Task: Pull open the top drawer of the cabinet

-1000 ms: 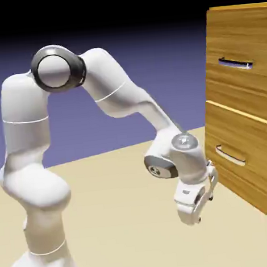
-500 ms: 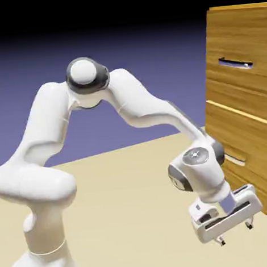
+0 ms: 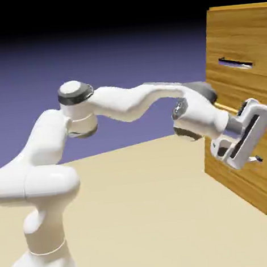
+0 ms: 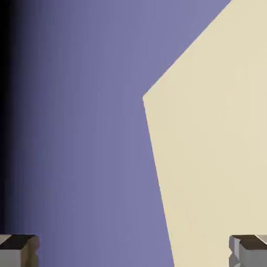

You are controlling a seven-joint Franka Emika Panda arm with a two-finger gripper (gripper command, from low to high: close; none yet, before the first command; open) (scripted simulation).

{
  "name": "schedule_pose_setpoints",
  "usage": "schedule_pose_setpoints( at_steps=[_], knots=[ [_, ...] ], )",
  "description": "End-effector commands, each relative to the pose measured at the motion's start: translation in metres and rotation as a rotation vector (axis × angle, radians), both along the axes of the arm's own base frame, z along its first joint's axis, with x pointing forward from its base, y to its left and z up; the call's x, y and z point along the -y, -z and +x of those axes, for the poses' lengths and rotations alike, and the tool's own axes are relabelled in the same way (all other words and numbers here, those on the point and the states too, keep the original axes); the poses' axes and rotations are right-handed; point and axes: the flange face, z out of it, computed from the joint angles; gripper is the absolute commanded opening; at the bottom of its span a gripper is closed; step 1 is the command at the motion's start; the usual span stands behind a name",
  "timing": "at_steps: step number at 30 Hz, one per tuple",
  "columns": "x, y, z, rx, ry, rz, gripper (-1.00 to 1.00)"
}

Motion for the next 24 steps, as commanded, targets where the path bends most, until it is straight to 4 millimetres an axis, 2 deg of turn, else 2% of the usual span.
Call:
schedule_pose_setpoints(
  at_steps=[1,4,7,12,13,14,15,24],
  knots=[
    [-0.021,-0.015,0.005,0.051,-0.036,-0.008,1.00],
    [-0.094,-0.059,0.015,0.198,-0.169,-0.029,1.00],
    [-0.177,-0.095,0.015,0.327,-0.329,-0.041,1.00],
    [-0.178,-0.096,0.061,0.327,-0.329,-0.041,1.00],
    [-0.177,-0.095,0.064,0.327,-0.329,-0.041,1.00],
    [-0.177,-0.095,0.064,0.327,-0.329,-0.041,-1.00],
    [-0.177,-0.095,0.064,0.327,-0.329,-0.041,-1.00],
    [-0.177,-0.095,-0.023,0.327,-0.329,-0.041,-1.00]
  ],
)
